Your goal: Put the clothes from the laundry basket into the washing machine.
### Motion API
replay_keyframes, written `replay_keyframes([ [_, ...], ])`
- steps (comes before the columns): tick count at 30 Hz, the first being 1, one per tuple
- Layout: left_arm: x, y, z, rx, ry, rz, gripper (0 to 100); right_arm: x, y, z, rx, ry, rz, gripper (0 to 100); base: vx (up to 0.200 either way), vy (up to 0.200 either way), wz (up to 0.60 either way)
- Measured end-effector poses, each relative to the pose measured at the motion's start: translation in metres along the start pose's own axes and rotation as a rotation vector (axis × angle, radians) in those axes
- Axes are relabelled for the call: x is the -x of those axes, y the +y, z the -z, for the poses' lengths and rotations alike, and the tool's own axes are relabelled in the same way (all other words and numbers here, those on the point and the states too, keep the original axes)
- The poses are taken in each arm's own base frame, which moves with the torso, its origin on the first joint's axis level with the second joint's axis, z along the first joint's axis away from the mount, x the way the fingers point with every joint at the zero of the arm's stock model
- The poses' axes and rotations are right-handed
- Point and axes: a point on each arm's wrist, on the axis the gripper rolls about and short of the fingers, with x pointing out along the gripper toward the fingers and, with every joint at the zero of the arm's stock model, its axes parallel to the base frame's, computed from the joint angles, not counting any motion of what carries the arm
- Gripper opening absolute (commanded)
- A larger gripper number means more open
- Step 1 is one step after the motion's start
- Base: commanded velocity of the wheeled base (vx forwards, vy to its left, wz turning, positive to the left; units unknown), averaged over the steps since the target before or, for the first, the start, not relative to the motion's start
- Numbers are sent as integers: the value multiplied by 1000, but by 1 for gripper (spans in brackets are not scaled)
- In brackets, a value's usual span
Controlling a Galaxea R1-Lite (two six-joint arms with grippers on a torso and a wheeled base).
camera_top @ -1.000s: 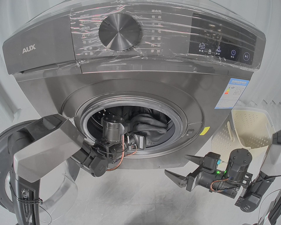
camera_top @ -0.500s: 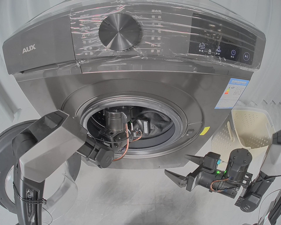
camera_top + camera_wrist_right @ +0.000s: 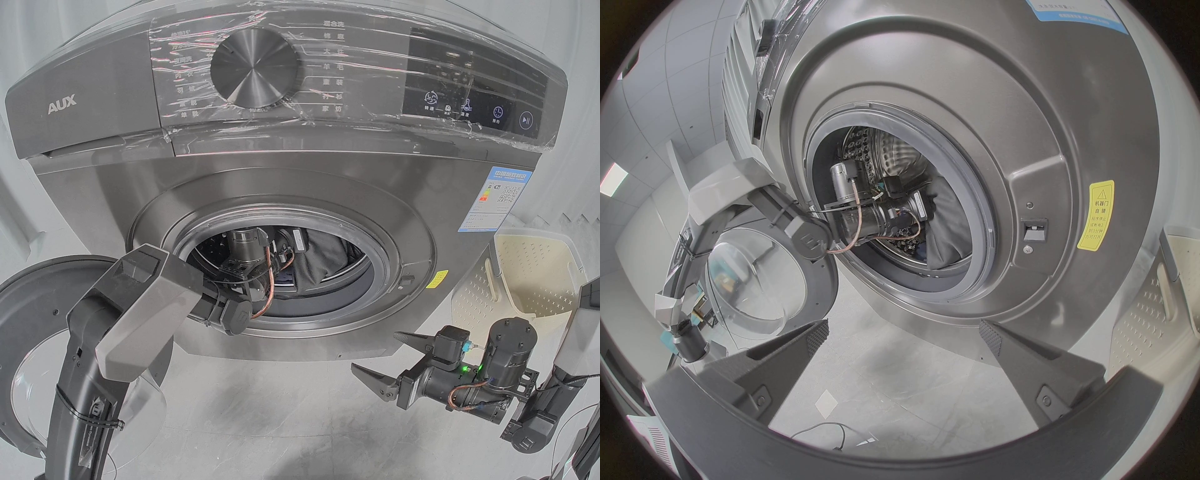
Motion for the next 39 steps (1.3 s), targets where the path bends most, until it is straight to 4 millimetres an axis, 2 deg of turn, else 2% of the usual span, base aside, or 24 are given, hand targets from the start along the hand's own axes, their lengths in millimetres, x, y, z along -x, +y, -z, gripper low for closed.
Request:
replay_keyframes([
  [5,-13,20,15,8,5,-59,0,-1,0,2,-1,9,-2,100,0,0,0],
  [12,-22,31,20,31,-5,-109,0,-2,1,4,-1,17,-3,100,0,0,0],
  [13,-24,31,17,40,-18,-116,100,-2,1,4,0,18,-3,100,0,0,0],
  [18,-30,30,2,64,-71,-124,100,-2,1,5,-1,19,-3,100,0,0,0],
  [23,-23,27,12,61,-12,-130,100,-2,1,5,-1,19,-3,100,0,0,0],
  [27,-7,26,28,41,94,-126,100,-2,1,5,-1,20,-2,100,0,0,0],
  [30,8,24,32,21,168,-104,100,-2,1,5,-1,20,-2,100,0,0,0],
  [39,53,20,20,-93,304,-42,100,-2,1,5,-1,19,-2,100,0,0,0],
])
